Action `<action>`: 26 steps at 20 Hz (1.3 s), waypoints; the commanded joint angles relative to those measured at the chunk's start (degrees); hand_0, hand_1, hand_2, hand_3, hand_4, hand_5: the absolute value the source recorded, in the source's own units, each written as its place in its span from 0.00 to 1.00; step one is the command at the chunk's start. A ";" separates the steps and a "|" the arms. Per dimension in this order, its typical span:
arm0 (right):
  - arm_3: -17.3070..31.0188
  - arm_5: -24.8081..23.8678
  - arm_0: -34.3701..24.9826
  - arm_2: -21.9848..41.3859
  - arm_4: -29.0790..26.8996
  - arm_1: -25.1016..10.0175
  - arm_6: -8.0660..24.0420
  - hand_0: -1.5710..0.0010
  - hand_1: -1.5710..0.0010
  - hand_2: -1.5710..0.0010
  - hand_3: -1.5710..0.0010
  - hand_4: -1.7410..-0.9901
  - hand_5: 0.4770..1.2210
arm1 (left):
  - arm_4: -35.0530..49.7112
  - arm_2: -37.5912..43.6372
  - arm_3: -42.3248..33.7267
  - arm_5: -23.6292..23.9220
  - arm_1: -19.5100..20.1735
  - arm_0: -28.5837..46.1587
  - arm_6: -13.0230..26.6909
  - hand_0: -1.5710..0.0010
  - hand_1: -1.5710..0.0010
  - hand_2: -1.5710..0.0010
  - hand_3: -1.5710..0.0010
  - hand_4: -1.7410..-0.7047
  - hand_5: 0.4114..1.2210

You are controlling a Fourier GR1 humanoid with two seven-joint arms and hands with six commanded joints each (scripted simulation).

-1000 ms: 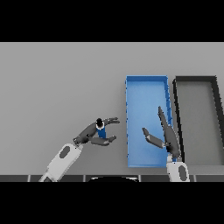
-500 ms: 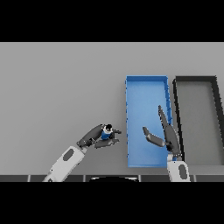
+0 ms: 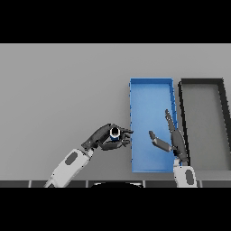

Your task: Pick up the blue pipe and place it into the blue bin.

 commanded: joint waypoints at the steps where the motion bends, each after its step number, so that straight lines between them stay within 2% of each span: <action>1: -0.16 -0.12 -0.22 -0.21 0.07 -0.26 -0.26 1.00 1.00 1.00 1.00 0.80 0.17 | -0.02 -0.09 -0.18 0.26 -0.17 -0.29 1.73 0.01 0.01 0.01 0.05 0.01 0.99; 3: -1.03 0.06 1.15 -0.04 0.11 -0.43 -1.77 1.00 1.00 1.00 1.00 0.81 0.17 | -0.58 -0.73 -0.90 0.27 -0.33 -0.56 3.32 0.01 0.01 0.00 0.05 0.00 1.00; 4: -1.17 -0.22 0.64 0.48 0.66 -0.02 -1.29 1.00 1.00 1.00 1.00 0.81 0.17 | -0.80 -0.77 -1.53 0.28 0.20 0.03 2.68 0.01 0.00 0.00 0.05 0.00 1.00; 6: -1.40 -0.74 0.92 0.80 1.12 0.57 -0.49 1.00 1.00 1.00 1.00 0.82 0.17 | -1.17 -1.08 -1.79 0.33 -0.04 -0.43 3.88 0.00 0.00 0.00 0.05 0.00 1.00; 9: -1.75 -1.33 2.48 0.75 1.15 1.13 -0.04 1.00 1.00 1.00 1.00 0.75 0.17 | -2.01 -1.24 -0.89 0.39 0.03 0.07 3.80 0.00 0.00 0.00 0.05 0.00 1.00; 11: -1.84 -1.47 2.89 0.30 0.59 1.24 0.45 1.00 1.00 1.00 1.00 0.75 0.17 | -1.43 -0.75 -1.51 0.14 0.27 -0.50 4.17 0.00 0.00 0.00 0.05 0.00 1.00; 13: -3.51 1.63 3.09 -0.44 -4.10 0.75 -2.71 1.00 1.00 1.00 1.00 0.73 0.20 | -1.81 -1.36 -1.27 -0.17 0.13 -0.31 4.86 0.00 0.00 0.00 0.05 0.00 1.00; 15: -7.39 8.47 2.03 -1.53 -13.66 -1.87 -1.91 1.00 1.00 1.00 1.00 0.70 0.15 | -1.94 -1.53 -1.71 0.01 -0.04 -0.14 5.13 0.00 0.00 0.00 0.05 0.00 1.00; 17: -11.00 13.06 0.81 -0.35 -18.09 -4.76 0.84 1.00 1.00 1.00 1.00 0.65 0.11 | -1.64 -1.10 -1.64 -0.49 0.40 -0.49 5.02 0.00 0.00 0.00 0.05 0.00 1.00; 20: -16.65 17.47 -3.78 1.19 -24.81 -10.02 8.80 1.00 1.00 1.00 1.00 0.57 0.03 | -2.63 -1.66 -1.82 0.00 0.02 -0.27 4.86 0.00 0.00 0.00 0.05 0.00 1.00; 21: -17.36 18.66 -4.84 1.87 -25.94 -11.18 10.37 1.00 1.00 1.00 1.00 0.56 0.03 | -2.61 -1.31 -1.50 -0.22 0.29 -0.35 4.19 0.00 0.00 0.00 0.05 0.00 1.00; 24: -19.22 20.37 -10.50 5.29 -28.57 -12.72 17.11 1.00 1.00 1.00 1.00 0.58 0.03 | -2.54 -0.97 -1.29 -0.43 0.16 -1.11 4.66 0.00 0.00 0.00 0.05 0.00 1.00; 26: -18.27 21.82 -14.55 7.72 -27.40 -12.50 18.78 1.00 1.00 1.00 1.00 0.57 0.05 | -2.33 -0.88 -0.79 -0.79 0.09 -1.01 5.09 0.00 0.00 0.00 0.06 0.00 1.00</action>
